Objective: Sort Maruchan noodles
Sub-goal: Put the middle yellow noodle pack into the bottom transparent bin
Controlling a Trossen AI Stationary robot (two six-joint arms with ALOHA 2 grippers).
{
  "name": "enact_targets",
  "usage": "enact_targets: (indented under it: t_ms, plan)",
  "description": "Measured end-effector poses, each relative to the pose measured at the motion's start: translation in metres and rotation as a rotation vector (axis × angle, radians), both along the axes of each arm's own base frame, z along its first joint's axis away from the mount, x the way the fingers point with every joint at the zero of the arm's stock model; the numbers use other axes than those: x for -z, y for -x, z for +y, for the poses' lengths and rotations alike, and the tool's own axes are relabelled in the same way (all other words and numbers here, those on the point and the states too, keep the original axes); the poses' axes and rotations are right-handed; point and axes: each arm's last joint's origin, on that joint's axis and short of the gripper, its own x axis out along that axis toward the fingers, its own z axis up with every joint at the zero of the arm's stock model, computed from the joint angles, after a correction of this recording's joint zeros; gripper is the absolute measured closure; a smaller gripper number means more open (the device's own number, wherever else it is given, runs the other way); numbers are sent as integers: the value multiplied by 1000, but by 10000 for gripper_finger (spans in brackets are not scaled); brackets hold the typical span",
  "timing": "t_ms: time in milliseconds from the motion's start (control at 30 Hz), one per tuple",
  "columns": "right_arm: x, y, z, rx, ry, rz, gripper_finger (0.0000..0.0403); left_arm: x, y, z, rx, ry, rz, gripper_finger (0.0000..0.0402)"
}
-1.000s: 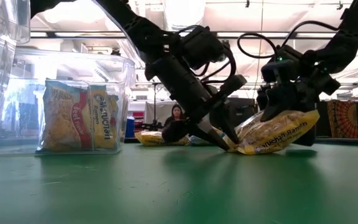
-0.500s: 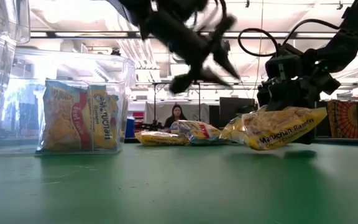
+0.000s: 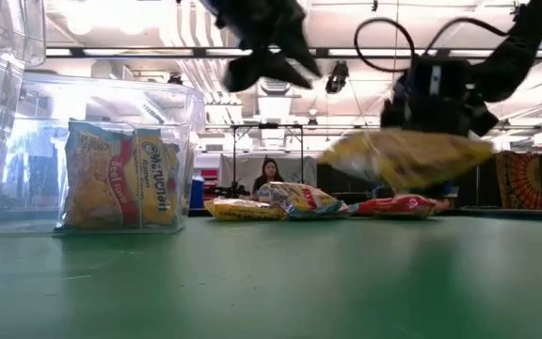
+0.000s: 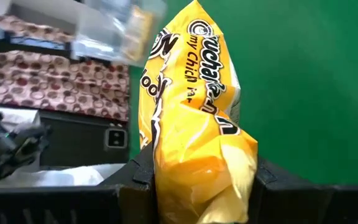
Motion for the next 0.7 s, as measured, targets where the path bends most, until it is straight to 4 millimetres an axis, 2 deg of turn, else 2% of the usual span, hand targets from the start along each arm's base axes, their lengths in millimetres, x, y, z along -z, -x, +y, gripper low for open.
enact_targets:
  t_ms: [100, 267, 400, 500, 567, 700]
  plan:
    - [-20, -12, -6, -9, 45, -80, 289, -15, 12, 0, 19, -19, 19, 318]
    - [-51, -27, -13, -45, 148, -165, 289, -52, 35, -8, 94, -87, -86, 318]
    - [-72, -33, -17, -87, 242, -145, 289, -90, 60, -12, 70, -171, -237, 318]
    - [-87, -35, -19, -105, 339, -109, 289, -110, 67, -23, 46, -214, -375, 318]
    - [-99, -36, -20, -113, 406, -89, 289, -112, 66, -31, 63, -235, -401, 318]
    - [-128, -38, -23, -130, 512, -84, 289, -99, 58, -33, 57, -240, -343, 309]
